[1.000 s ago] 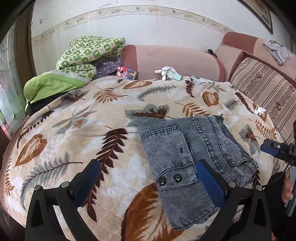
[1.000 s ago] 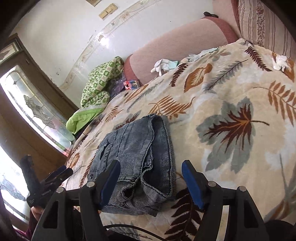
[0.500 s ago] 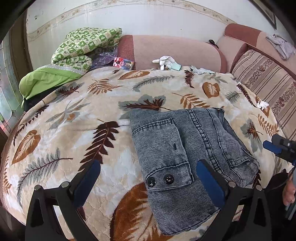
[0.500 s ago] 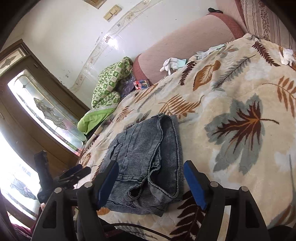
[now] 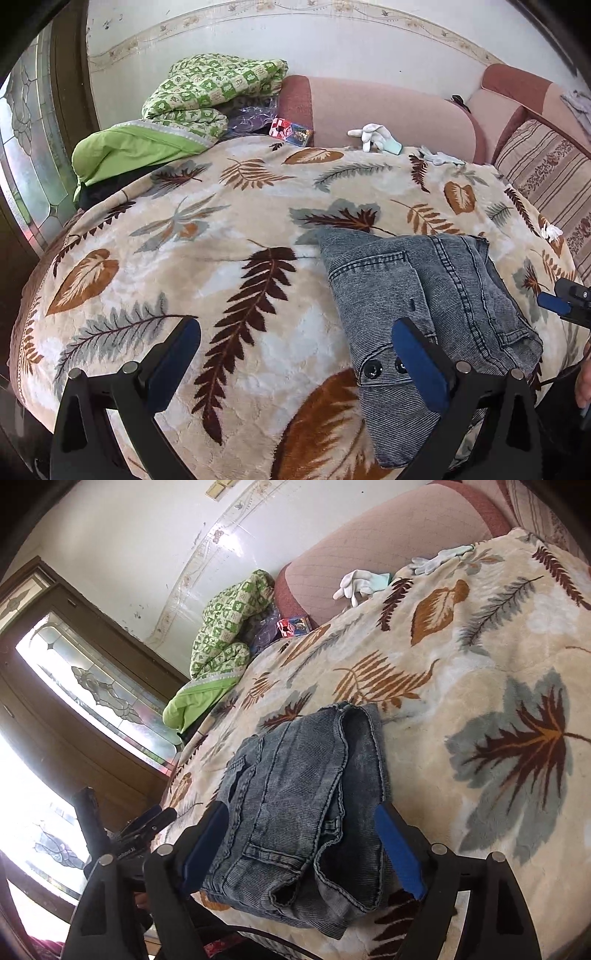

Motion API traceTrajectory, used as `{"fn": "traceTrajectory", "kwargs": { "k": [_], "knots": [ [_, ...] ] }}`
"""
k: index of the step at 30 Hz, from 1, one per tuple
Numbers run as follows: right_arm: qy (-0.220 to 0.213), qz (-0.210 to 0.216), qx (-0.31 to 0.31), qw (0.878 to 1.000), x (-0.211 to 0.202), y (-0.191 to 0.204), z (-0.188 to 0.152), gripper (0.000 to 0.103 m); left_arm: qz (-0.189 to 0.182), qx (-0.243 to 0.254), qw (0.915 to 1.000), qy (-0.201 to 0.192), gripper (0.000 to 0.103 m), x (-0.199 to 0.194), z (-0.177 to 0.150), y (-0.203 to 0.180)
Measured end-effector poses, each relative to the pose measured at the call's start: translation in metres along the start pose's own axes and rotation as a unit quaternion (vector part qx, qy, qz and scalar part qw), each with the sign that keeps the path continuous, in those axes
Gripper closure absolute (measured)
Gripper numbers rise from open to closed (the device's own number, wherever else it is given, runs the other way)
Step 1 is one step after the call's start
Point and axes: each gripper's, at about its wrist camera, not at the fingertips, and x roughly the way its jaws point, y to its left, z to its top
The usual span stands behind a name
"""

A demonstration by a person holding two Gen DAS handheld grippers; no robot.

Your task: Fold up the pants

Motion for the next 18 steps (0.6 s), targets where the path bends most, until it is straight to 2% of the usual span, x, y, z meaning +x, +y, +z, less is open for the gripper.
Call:
{"fn": "traceTrajectory", "kwargs": {
  "k": [18],
  "knots": [
    [0.017,-0.014,-0.002,1.0,0.009,-0.001,-0.012,0.019,0.008,0.004,0.9999,-0.006,0.0,0.003,0.007,-0.004]
  ]
}}
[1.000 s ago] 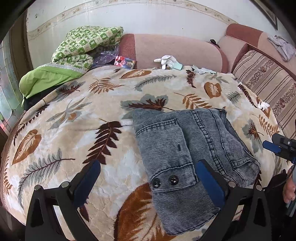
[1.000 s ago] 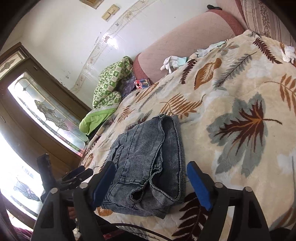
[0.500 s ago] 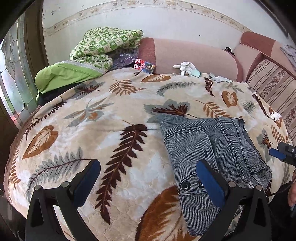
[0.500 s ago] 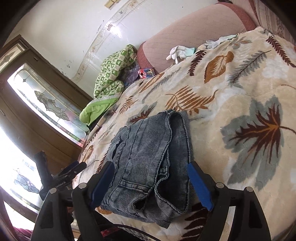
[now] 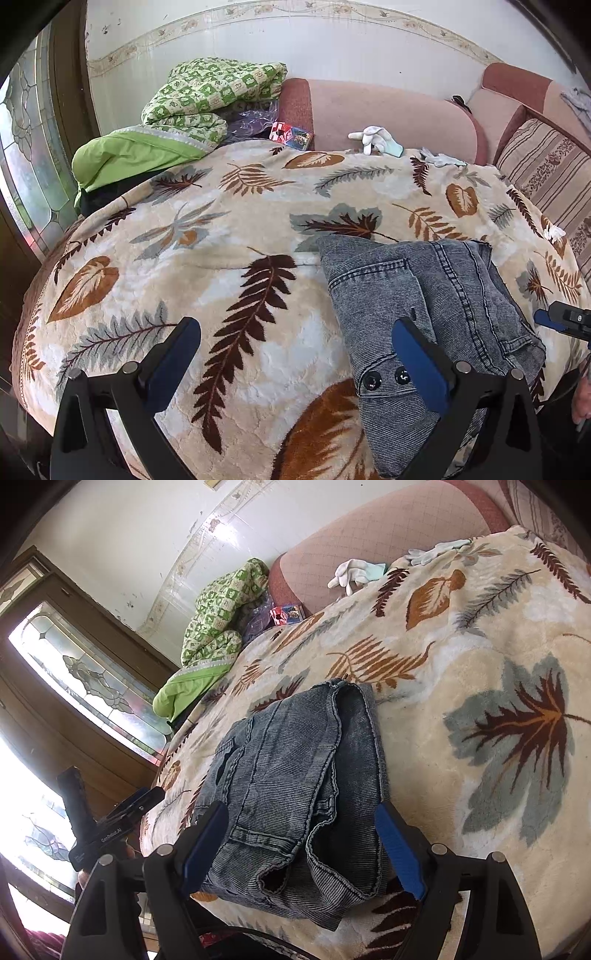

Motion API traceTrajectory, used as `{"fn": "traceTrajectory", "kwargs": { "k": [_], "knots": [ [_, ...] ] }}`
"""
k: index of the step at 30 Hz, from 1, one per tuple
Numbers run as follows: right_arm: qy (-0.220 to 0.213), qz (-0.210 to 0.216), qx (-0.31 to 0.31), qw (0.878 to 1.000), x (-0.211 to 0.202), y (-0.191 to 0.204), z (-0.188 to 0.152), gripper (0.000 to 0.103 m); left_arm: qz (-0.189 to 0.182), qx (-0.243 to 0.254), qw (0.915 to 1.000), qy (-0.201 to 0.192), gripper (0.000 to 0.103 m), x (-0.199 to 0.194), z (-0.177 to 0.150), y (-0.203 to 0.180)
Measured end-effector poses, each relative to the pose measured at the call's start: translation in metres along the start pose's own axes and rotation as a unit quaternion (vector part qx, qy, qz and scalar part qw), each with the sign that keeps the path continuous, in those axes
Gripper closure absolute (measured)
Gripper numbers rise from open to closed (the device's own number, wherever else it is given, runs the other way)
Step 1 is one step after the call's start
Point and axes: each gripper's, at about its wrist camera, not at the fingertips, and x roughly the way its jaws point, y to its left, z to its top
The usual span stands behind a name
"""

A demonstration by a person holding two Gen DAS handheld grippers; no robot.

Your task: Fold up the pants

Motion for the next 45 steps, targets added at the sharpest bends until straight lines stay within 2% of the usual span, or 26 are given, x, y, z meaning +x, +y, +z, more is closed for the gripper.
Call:
{"fn": "traceTrajectory", "kwargs": {
  "k": [15,45],
  "knots": [
    [-0.006,0.0,0.002,1.0,-0.003,0.0,-0.001,0.019,0.012,0.03,0.9994,-0.005,0.0,0.001,0.007,-0.021],
    [-0.001,-0.01,0.013,1.0,0.002,-0.003,-0.003,0.019,0.044,0.072,0.9959,-0.031,0.0,-0.006,0.013,-0.037]
  ]
}}
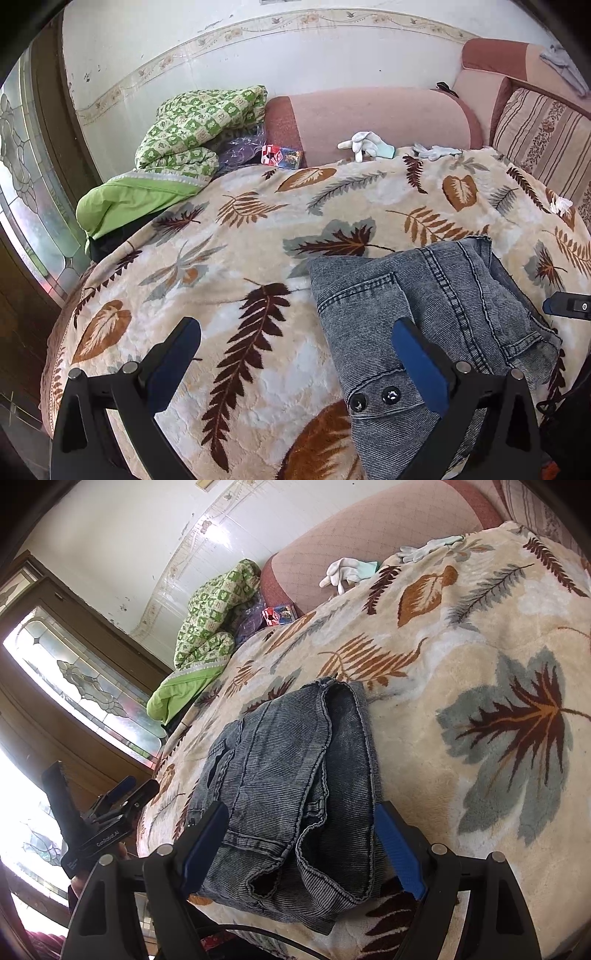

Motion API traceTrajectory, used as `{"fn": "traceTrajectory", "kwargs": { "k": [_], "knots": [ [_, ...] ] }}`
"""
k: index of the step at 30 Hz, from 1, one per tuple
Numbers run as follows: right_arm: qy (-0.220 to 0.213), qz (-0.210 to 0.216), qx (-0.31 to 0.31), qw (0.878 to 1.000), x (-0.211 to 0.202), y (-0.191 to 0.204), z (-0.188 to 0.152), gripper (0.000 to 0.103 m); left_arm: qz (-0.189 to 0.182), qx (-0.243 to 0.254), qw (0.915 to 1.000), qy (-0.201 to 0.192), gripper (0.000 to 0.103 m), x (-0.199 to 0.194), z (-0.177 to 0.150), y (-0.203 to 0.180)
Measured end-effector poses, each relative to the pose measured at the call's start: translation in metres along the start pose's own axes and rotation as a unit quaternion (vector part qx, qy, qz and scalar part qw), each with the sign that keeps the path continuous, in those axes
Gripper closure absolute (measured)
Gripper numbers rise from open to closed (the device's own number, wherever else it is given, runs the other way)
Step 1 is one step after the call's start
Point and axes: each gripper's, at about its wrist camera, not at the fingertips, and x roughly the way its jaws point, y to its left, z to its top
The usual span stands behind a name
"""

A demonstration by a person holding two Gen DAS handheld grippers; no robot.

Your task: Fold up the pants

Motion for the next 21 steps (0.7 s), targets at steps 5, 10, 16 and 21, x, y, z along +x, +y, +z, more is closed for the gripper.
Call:
{"fn": "traceTrajectory", "kwargs": {
  "k": [5,10,16,21],
  "knots": [
    [0.006,-0.003,0.0,1.0,0.005,0.0,0.001,0.019,-0.001,0.001,1.0,-0.003,0.0,0.001,0.001,0.0],
    [0.012,-0.003,0.002,1.0,0.01,-0.002,0.001,0.019,-0.025,-0.006,0.9996,0.007,0.0,0.007,-0.001,0.002],
    [0.016,0.003,0.015,1.0,0.014,-0.006,0.003,0.019,-0.067,-0.05,0.9957,0.039,0.0,0.025,-0.012,0.018],
    [0.02,0.001,0.019,1.0,0.02,-0.007,0.008,0.019,-0.108,-0.059,0.9913,0.046,0.0,0.029,-0.014,0.021]
  ]
}}
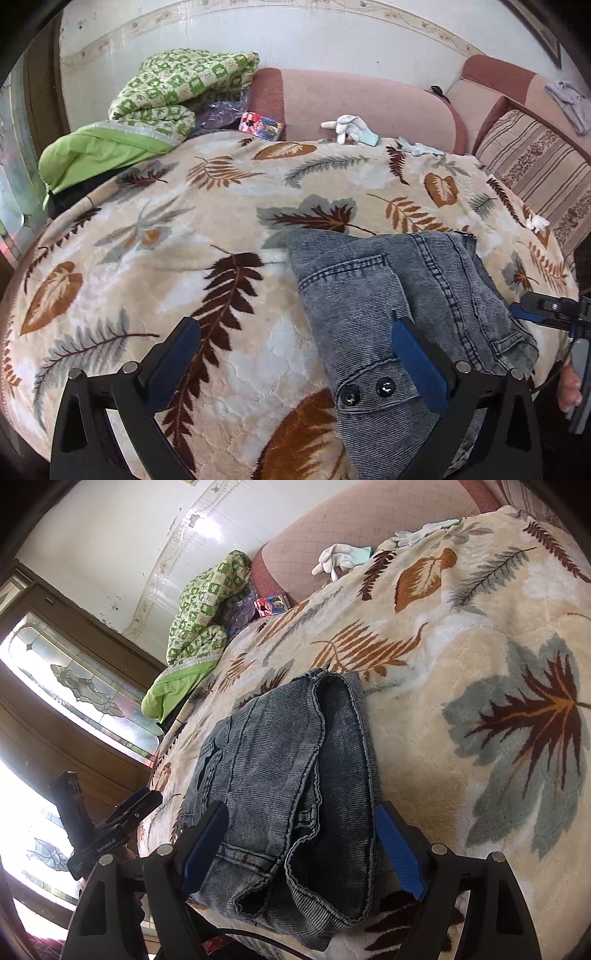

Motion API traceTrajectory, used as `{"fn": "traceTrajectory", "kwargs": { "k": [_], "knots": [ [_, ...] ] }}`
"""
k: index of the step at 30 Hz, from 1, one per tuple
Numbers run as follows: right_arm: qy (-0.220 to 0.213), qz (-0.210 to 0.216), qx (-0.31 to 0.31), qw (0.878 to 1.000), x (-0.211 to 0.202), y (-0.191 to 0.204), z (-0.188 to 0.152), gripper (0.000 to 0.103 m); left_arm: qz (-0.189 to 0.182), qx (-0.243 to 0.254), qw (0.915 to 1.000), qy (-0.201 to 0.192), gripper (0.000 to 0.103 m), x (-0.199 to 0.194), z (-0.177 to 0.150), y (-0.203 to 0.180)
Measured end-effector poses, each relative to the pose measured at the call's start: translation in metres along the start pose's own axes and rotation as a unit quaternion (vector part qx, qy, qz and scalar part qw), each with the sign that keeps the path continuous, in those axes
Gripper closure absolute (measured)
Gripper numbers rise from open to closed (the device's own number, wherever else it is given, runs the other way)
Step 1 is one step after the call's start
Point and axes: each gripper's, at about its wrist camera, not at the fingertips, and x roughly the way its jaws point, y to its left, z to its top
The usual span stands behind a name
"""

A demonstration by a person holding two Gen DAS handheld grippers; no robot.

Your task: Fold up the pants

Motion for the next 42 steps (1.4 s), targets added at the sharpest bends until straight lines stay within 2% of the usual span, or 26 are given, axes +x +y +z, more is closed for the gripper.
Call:
{"fn": "traceTrajectory", "kwargs": {
  "k": [5,10,12,17,23,26,31,36,38,40,42],
  "knots": [
    [-0.008,0.004,0.024,1.0,-0.002,-0.009,0.005,0.019,-0.072,-0.006,0.9969,0.031,0.0,0.01,0.0,0.0],
    [0.02,0.023,0.063,0.998,0.006,-0.022,0.007,0.019,-0.115,0.006,0.9915,0.061,0.0,0.024,-0.002,-0.008],
    [0.038,0.032,0.075,0.996,0.013,-0.025,0.006,0.019,-0.136,0.006,0.9878,0.077,0.0,0.031,-0.005,-0.01],
    [0.048,0.048,0.085,0.994,0.018,-0.029,0.008,0.019,-0.178,-0.025,0.978,0.106,0.0,0.048,-0.006,-0.007],
    [0.071,0.078,0.097,0.99,0.029,-0.032,0.016,0.018,-0.232,-0.054,0.9614,0.138,0.001,0.07,0.0,-0.007],
    [0.085,0.091,0.091,0.988,0.037,-0.029,0.021,0.018,-0.245,-0.062,0.9555,0.152,0.002,0.077,-0.001,-0.01],
    [0.11,0.111,0.07,0.985,0.051,-0.02,0.026,0.018,-0.249,-0.054,0.9546,0.154,0.002,0.079,-0.001,-0.015],
    [0.12,0.152,0.062,0.979,0.058,-0.011,0.024,0.018,-0.251,-0.057,0.9544,0.151,0.004,0.08,-0.001,-0.014],
    [0.122,0.154,0.046,0.979,0.059,-0.003,0.021,0.018,-0.245,-0.054,0.9568,0.146,0.011,0.078,-0.001,-0.014],
    [0.121,0.14,0.026,0.982,0.06,0.004,0.018,0.018,-0.238,-0.057,0.959,0.143,0.018,0.076,-0.003,-0.011],
    [0.12,0.13,0.02,0.984,0.06,0.005,0.016,0.02,-0.24,-0.067,0.9581,0.141,0.022,0.077,-0.004,-0.006]
  ]
}}
